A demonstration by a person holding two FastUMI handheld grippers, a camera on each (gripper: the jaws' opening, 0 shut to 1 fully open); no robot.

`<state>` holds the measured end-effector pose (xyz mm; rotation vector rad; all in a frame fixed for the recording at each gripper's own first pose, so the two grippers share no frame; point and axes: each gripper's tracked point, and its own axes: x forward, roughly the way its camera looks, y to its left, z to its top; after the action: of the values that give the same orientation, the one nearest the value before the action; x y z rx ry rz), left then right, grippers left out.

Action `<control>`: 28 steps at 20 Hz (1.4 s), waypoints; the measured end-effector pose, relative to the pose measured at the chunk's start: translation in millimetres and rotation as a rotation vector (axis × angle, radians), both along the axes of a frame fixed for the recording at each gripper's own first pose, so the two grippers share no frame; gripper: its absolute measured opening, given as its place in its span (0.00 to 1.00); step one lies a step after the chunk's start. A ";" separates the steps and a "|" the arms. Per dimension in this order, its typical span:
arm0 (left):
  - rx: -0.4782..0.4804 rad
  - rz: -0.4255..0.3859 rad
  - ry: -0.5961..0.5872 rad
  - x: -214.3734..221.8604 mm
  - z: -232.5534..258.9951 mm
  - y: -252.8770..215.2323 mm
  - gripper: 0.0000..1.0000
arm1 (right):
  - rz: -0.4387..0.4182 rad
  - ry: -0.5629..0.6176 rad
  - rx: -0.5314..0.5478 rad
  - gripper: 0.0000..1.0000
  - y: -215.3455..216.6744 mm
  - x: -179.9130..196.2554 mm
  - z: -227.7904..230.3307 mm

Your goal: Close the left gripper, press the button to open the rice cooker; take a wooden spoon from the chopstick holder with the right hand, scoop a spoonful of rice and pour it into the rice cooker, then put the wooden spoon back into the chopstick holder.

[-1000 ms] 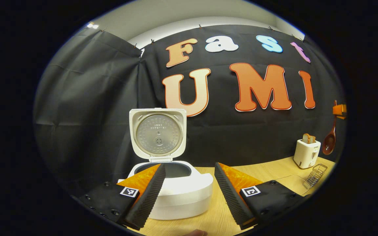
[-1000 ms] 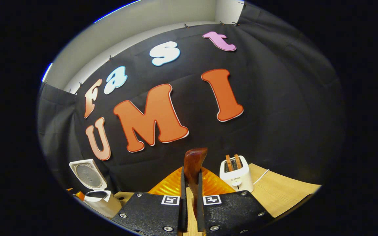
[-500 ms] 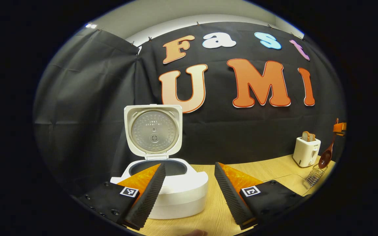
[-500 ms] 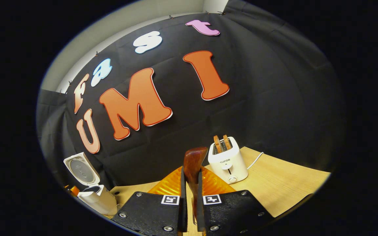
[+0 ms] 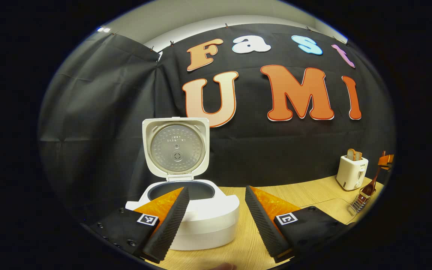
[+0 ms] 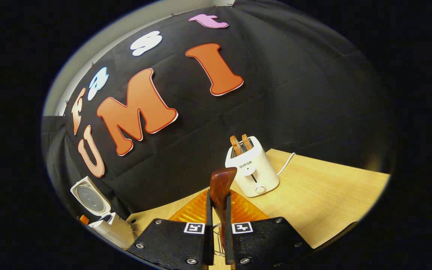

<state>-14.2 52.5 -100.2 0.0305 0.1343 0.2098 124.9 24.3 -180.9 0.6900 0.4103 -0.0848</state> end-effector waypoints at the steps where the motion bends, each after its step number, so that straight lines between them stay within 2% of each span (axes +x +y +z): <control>1: -0.006 -0.001 0.001 0.9 -0.1 0.1 0.96 | -0.005 0.005 0.011 0.12 -0.1 0.1 -3.8; 2: -0.015 -0.004 0.000 2.0 0.8 -0.8 0.99 | -0.007 0.009 0.021 0.12 -0.6 -0.6 -8.0; 3: -0.031 -0.014 0.001 4.9 0.8 -2.7 0.95 | -0.013 0.008 0.031 0.12 -0.9 -0.6 -9.3; 6: -0.088 -0.021 -0.010 13.6 10.5 0.0 0.99 | -0.033 0.014 0.024 0.12 -3.5 -0.7 -16.6; 7: -0.099 -0.013 -0.016 14.9 14.9 3.9 0.96 | -0.030 0.024 0.012 0.12 -2.1 -1.2 -20.6; 8: -0.106 -0.006 -0.025 17.7 21.0 7.8 0.98 | -0.024 0.028 -0.011 0.12 0.1 -1.6 -24.1; 9: -0.106 0.000 -0.033 21.9 27.5 9.7 0.96 | -0.014 0.024 -0.028 0.11 1.1 -2.0 -25.7; 15: -0.079 0.021 -0.105 38.1 75.4 26.8 0.98 | 0.038 -0.006 -0.065 0.16 6.6 -5.7 -16.7; 17: -0.082 0.039 -0.138 43.2 94.9 37.2 0.96 | 0.053 0.018 -0.092 0.20 1.6 -11.5 -17.3; 18: -0.081 0.051 -0.153 46.0 105.0 42.0 0.98 | 0.069 0.014 -0.093 0.28 0.8 -13.8 -12.5; 19: -0.072 0.058 -0.166 49.7 114.5 46.4 0.97 | 0.076 0.014 -0.099 0.31 -2.1 -17.4 -7.0; 20: -0.059 0.061 -0.182 52.9 124.1 49.5 0.96 | 0.076 0.012 -0.116 0.26 -7.8 -19.9 -3.6; 21: -0.049 0.070 -0.189 55.5 133.5 54.0 0.97 | 0.074 0.014 -0.139 0.39 -14.3 -22.5 -0.1; 22: -0.045 0.062 -0.191 60.5 140.9 55.7 0.95 | 0.076 0.008 -0.162 0.47 -19.5 -25.4 5.0; 23: -0.051 0.067 -0.191 64.9 148.5 59.2 0.95 | 0.073 0.003 -0.185 0.49 -26.0 -28.9 12.0; 26: -0.034 0.088 -0.173 82.8 169.6 74.7 0.95 | 0.046 -0.012 -0.258 0.68 -48.0 -33.4 33.1; 28: -0.027 0.095 -0.159 95.0 180.5 81.9 0.95 | 0.021 -0.036 -0.287 0.75 -59.9 -35.2 51.0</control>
<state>80.8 134.4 80.4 -0.0194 -0.0199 0.3044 89.7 -35.6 -129.9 0.4041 0.3618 -0.1090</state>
